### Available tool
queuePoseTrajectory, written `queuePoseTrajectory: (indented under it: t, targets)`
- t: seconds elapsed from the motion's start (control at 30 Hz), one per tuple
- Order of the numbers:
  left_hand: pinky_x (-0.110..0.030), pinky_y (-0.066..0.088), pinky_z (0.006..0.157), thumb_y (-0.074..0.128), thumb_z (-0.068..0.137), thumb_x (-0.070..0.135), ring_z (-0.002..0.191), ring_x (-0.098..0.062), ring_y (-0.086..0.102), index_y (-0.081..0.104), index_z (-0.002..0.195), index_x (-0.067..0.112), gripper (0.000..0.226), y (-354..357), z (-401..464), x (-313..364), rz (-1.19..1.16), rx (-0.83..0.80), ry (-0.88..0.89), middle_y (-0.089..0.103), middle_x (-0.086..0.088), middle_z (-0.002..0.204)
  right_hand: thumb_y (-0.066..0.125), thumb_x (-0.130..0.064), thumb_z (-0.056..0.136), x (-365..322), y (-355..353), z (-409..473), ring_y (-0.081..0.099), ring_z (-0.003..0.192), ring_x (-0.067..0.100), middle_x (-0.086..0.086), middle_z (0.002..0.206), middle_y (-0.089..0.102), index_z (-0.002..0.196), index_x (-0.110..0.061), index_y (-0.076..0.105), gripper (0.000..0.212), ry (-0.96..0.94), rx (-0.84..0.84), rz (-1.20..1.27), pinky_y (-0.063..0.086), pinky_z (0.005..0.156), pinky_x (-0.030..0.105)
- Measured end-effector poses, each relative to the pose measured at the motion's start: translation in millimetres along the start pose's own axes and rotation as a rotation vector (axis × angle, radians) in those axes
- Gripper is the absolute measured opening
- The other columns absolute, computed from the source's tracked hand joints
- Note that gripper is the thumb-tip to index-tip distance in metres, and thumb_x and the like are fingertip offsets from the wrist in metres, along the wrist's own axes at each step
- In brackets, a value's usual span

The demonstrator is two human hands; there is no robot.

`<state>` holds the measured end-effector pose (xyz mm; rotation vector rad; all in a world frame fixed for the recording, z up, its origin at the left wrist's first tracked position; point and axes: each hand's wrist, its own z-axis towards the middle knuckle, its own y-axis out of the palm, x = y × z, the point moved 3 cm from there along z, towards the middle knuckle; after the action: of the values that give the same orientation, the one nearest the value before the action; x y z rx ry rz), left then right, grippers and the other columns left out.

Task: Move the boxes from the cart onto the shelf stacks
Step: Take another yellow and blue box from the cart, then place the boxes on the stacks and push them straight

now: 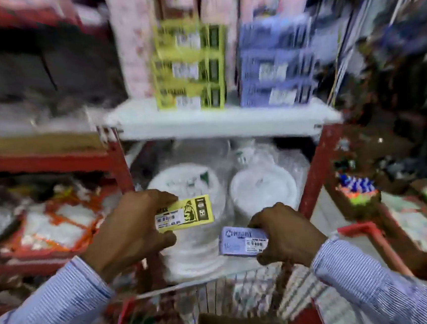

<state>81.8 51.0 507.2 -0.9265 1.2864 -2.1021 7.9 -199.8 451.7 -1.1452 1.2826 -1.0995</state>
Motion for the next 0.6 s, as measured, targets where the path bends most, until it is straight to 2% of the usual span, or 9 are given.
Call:
queuePoseTrajectory:
  t: [0.17, 0.23, 0.3, 0.43, 0.53, 0.57, 0.6]
  targets:
    - [-0.034, 0.060, 0.072, 0.085, 0.049, 0.033, 0.080, -0.017, 0.073, 0.073, 0.111, 0.020, 0.064, -105, 30, 26, 0.066, 0.186, 0.030, 0.079, 0.000, 0.097, 0.079, -0.044, 0.048, -15, -128, -4, 0.063, 0.073, 0.018, 0.000, 0.084, 0.073, 0.092, -0.022, 0.072, 0.050, -0.021, 0.222, -0.072, 0.054, 0.061, 0.029]
    - [-0.033, 0.059, 0.080, 0.084, 0.048, 0.042, 0.088, -0.016, 0.073, 0.071, 0.115, 0.021, 0.071, -137, 42, 32, 0.076, 0.245, 0.029, 0.078, 0.001, 0.104, 0.078, -0.043, 0.047, -17, -170, -7, 0.060, 0.068, 0.017, -0.002, 0.077, 0.071, 0.086, -0.021, 0.071, 0.045, -0.019, 0.317, -0.095, 0.052, 0.057, 0.029]
    - [-0.032, 0.058, 0.085, 0.073, 0.044, 0.052, 0.092, -0.013, 0.071, 0.070, 0.117, 0.023, 0.078, -157, 54, 36, 0.045, 0.284, 0.041, 0.076, 0.005, 0.109, 0.077, -0.043, 0.046, -18, -201, -8, 0.052, 0.061, 0.017, -0.003, 0.066, 0.061, 0.071, -0.019, 0.063, 0.038, -0.011, 0.410, -0.111, 0.044, 0.051, 0.028]
    - [-0.030, 0.058, 0.085, 0.082, 0.049, 0.030, 0.092, -0.006, 0.069, 0.069, 0.118, 0.022, 0.071, -180, 82, 39, 0.015, 0.347, 0.088, 0.076, 0.007, 0.108, 0.077, -0.040, 0.044, -13, -252, -7, 0.044, 0.055, 0.017, 0.000, 0.057, 0.054, 0.056, -0.018, 0.052, 0.035, 0.015, 0.561, -0.138, 0.043, 0.051, 0.030]
    - [-0.030, 0.060, 0.084, 0.088, 0.056, 0.028, 0.092, -0.004, 0.069, 0.067, 0.121, 0.021, 0.069, -186, 112, 40, 0.002, 0.377, 0.126, 0.075, 0.006, 0.110, 0.080, -0.035, 0.049, -10, -285, -3, 0.040, 0.054, 0.015, -0.004, 0.055, 0.047, 0.053, -0.025, 0.045, 0.037, 0.031, 0.659, -0.141, 0.033, 0.047, 0.028]
    - [-0.030, 0.061, 0.084, 0.090, 0.058, 0.027, 0.092, -0.004, 0.069, 0.066, 0.122, 0.021, 0.069, -186, 123, 39, 0.002, 0.387, 0.140, 0.075, 0.006, 0.110, 0.081, -0.033, 0.052, -7, -291, 1, 0.043, 0.058, 0.017, -0.005, 0.058, 0.049, 0.056, -0.026, 0.049, 0.033, 0.044, 0.687, -0.155, 0.035, 0.048, 0.028]
    - [-0.030, 0.060, 0.085, 0.090, 0.059, 0.025, 0.093, -0.005, 0.069, 0.065, 0.122, 0.022, 0.068, -184, 132, 39, 0.004, 0.390, 0.149, 0.074, 0.006, 0.112, 0.080, -0.033, 0.057, -4, -295, 7, 0.051, 0.067, 0.020, -0.006, 0.067, 0.058, 0.067, -0.026, 0.059, 0.025, 0.061, 0.710, -0.186, 0.043, 0.053, 0.030]
